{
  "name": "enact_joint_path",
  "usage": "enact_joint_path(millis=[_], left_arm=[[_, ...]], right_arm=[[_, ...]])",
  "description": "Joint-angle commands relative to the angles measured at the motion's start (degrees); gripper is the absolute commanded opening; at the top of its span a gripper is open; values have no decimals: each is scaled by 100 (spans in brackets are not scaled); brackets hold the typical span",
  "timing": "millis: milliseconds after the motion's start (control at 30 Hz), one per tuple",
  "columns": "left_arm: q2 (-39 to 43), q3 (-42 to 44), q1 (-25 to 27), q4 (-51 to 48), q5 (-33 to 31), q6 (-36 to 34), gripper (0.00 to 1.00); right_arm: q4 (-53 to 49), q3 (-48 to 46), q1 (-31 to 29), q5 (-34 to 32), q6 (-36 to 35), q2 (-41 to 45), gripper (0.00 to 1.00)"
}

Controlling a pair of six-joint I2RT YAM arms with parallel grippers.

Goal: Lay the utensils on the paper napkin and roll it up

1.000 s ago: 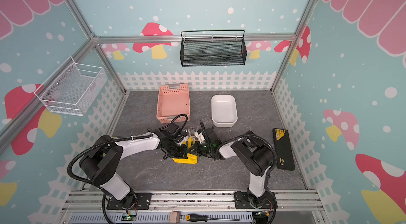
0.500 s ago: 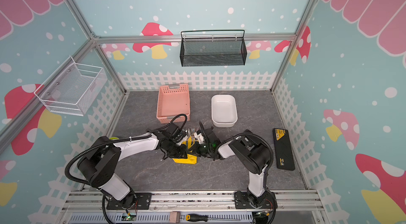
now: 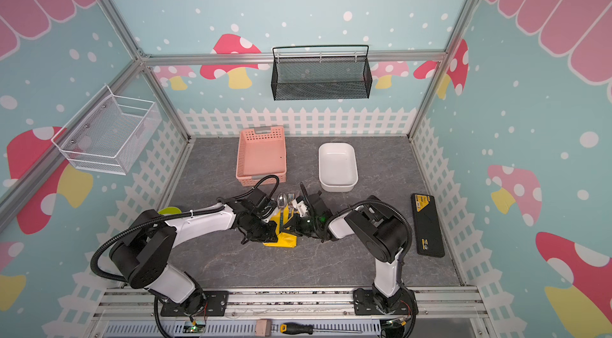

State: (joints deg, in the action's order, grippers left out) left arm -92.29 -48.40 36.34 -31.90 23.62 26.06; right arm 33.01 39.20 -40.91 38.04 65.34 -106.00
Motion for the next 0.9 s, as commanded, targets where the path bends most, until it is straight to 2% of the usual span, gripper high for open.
enact_joint_path(millis=[0, 867], left_arm=[[-121, -11, -36, 19, -122, -128, 11], [-154, 24, -38, 140, -77, -87, 11]], right_arm=[[129, 137, -40, 48, -30, -53, 2], [495, 268, -102, 76, 58, -498, 3]])
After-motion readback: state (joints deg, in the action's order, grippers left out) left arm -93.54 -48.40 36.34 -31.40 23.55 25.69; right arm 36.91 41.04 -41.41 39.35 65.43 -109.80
